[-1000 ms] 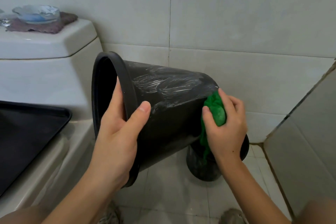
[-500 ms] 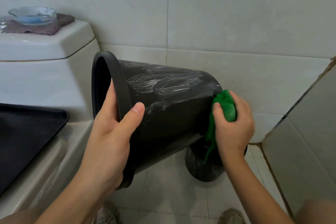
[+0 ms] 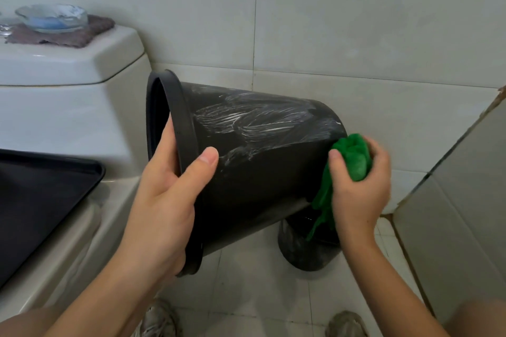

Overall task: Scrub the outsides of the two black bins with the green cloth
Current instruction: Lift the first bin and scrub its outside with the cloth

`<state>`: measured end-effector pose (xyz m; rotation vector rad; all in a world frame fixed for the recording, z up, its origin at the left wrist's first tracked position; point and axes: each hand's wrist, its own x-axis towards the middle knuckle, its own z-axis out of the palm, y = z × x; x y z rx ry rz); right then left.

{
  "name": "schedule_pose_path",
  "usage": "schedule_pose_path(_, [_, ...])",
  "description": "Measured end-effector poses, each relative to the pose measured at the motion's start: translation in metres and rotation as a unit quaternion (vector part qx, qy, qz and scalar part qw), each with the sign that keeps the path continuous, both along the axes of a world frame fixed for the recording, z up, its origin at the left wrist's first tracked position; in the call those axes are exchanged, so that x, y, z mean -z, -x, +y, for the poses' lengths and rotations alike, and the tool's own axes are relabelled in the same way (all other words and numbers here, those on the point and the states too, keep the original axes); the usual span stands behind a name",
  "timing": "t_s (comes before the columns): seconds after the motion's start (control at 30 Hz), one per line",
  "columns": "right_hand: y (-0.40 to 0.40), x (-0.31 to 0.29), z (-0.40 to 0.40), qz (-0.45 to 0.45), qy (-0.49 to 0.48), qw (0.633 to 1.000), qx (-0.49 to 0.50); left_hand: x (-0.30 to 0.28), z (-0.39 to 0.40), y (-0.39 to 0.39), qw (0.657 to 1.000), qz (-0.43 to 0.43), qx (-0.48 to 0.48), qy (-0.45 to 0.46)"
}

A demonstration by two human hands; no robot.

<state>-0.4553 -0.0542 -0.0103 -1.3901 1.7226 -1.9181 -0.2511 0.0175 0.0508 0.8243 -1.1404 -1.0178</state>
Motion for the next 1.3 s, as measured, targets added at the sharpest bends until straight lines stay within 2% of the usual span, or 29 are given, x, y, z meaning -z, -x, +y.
schedule_pose_path(0.07, [0.009, -0.002, -0.006, -0.069, -0.077, 0.994, -0.019, 0.001, 0.001, 0.001, 1.0, -0.009, 0.007, 0.0])
schedule_pose_path(0.13, [0.015, 0.0, -0.01, -0.059, -0.113, 0.991, -0.046, 0.001, 0.0, -0.001, 1.0, -0.013, 0.013, -0.003])
schedule_pose_path(0.23, [0.022, 0.004, -0.013, -0.067, -0.109, 0.989, -0.068, -0.001, -0.005, -0.004, 0.999, -0.02, 0.025, -0.008])
schedule_pose_path(0.37, [0.029, -0.001, -0.016, -0.152, -0.096, 0.98, -0.08, 0.0, -0.006, -0.002, 0.999, -0.023, 0.027, -0.009])
schedule_pose_path(0.57, [0.041, -0.013, -0.019, -0.116, -0.112, 0.976, -0.149, -0.01, -0.004, -0.012, 0.996, -0.072, 0.044, -0.01])
schedule_pose_path(0.7, [0.038, -0.004, -0.018, -0.168, -0.101, 0.967, -0.16, -0.02, -0.006, -0.021, 0.994, -0.105, 0.007, -0.031])
schedule_pose_path(0.9, [0.03, 0.015, -0.018, -0.212, -0.11, 0.957, -0.163, -0.008, -0.017, -0.02, 0.972, -0.182, -0.114, -0.099])
schedule_pose_path(1.13, [0.033, 0.015, -0.021, -0.219, -0.108, 0.958, -0.151, -0.001, -0.02, -0.007, 0.967, -0.14, -0.195, -0.084])
schedule_pose_path(1.3, [0.032, 0.02, -0.02, -0.219, -0.103, 0.96, -0.14, -0.003, -0.021, -0.007, 0.939, -0.256, -0.224, -0.055])
